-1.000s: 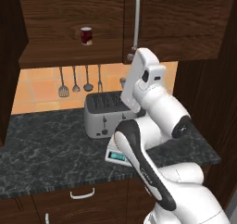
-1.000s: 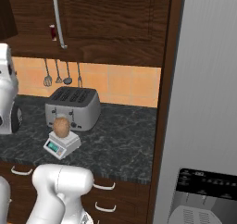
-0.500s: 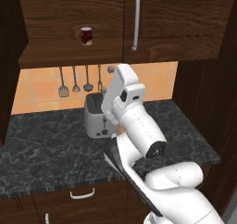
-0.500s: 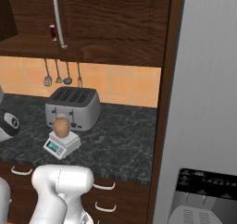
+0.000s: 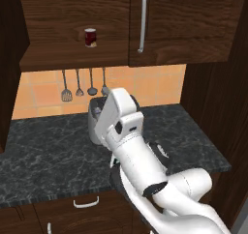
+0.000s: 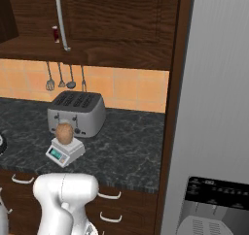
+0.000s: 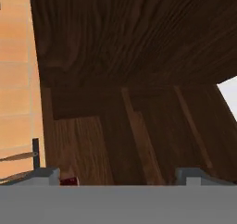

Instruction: Pick the honey bottle and place it on the digital scale for weighing, and close the cabinet.

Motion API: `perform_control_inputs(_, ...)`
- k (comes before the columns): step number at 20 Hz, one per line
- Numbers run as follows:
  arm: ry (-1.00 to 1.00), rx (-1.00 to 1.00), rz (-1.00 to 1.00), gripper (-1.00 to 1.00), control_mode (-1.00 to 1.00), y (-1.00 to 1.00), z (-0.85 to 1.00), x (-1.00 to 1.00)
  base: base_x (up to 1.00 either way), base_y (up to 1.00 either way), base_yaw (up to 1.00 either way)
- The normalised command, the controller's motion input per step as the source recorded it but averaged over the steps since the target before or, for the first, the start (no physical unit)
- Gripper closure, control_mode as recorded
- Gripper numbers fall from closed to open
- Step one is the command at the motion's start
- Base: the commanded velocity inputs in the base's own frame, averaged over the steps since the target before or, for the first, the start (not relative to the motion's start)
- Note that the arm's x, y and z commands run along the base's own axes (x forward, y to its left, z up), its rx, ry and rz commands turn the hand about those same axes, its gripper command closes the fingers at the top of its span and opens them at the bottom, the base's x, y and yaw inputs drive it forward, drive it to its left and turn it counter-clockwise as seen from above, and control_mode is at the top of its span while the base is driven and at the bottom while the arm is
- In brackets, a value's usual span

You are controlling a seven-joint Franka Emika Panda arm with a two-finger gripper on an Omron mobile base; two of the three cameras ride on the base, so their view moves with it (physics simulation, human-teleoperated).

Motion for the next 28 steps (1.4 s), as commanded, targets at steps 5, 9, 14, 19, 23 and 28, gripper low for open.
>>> perform_control_inputs(5, -0.03, 0.0, 0.0, -1.0, -1.0, 0.82, -0.02, -0.87, 0.0, 0.0, 0.0)
perform_control_inputs(9, 0.02, 0.0, 0.0, -1.0, -1.0, 0.29, 0.33, -1.0, 0.0, 0.0, 0.0)
perform_control_inputs(14, 0.04, -0.01, 0.0, -1.0, -1.0, 0.23, 0.52, -1.0, 0.0, 0.0, 0.0)
perform_control_inputs(19, -0.13, -0.09, 0.0, -1.0, -1.0, 0.49, 0.33, -0.84, 0.0, 0.0, 0.0)
perform_control_inputs(23, -0.22, -0.01, 0.0, -1.0, -1.0, 0.94, 0.01, -0.76, 0.0, 0.0, 0.0)
perform_control_inputs(28, -0.17, -0.05, 0.0, -1.0, -1.0, 1.0, 0.03, -0.12, 0.0, 0.0, 0.0)
